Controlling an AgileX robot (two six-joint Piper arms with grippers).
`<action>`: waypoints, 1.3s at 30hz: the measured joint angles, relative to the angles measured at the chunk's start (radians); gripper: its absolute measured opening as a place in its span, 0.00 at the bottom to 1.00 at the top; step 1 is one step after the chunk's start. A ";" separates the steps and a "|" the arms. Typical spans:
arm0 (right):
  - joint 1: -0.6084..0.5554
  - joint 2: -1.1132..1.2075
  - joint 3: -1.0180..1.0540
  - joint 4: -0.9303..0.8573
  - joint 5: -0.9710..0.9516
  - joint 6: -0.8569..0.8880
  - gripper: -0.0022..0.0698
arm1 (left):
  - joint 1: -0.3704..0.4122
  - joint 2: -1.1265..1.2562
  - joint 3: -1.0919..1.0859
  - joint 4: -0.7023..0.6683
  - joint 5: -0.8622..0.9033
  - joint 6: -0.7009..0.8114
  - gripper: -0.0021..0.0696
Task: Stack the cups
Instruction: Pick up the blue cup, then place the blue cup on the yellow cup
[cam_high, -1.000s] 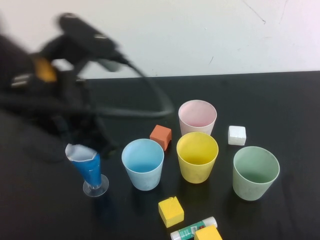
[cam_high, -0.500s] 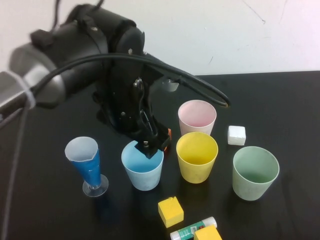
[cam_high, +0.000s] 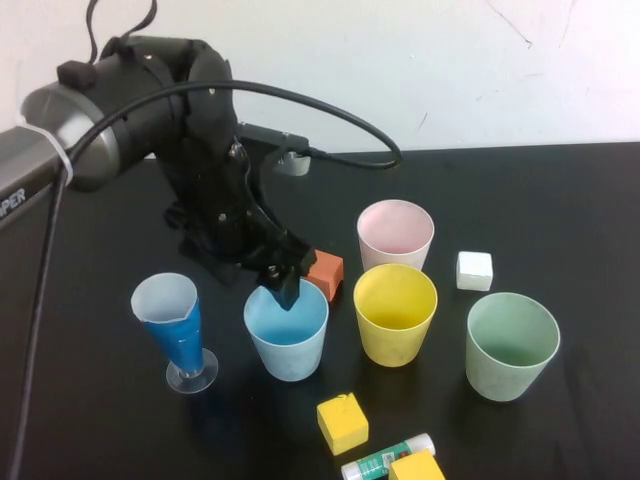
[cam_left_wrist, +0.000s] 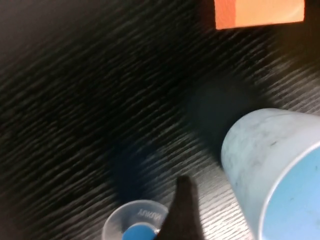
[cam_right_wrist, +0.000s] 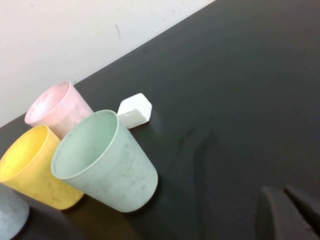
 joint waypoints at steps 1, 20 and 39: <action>0.000 0.000 0.000 0.000 0.000 -0.004 0.04 | 0.000 0.006 0.000 -0.008 0.000 0.009 0.79; 0.000 0.000 0.000 0.013 0.002 -0.040 0.04 | 0.000 0.084 -0.060 -0.036 0.013 0.066 0.05; 0.000 0.000 0.000 0.018 -0.013 -0.066 0.04 | -0.054 -0.091 -0.211 -0.103 0.060 0.039 0.04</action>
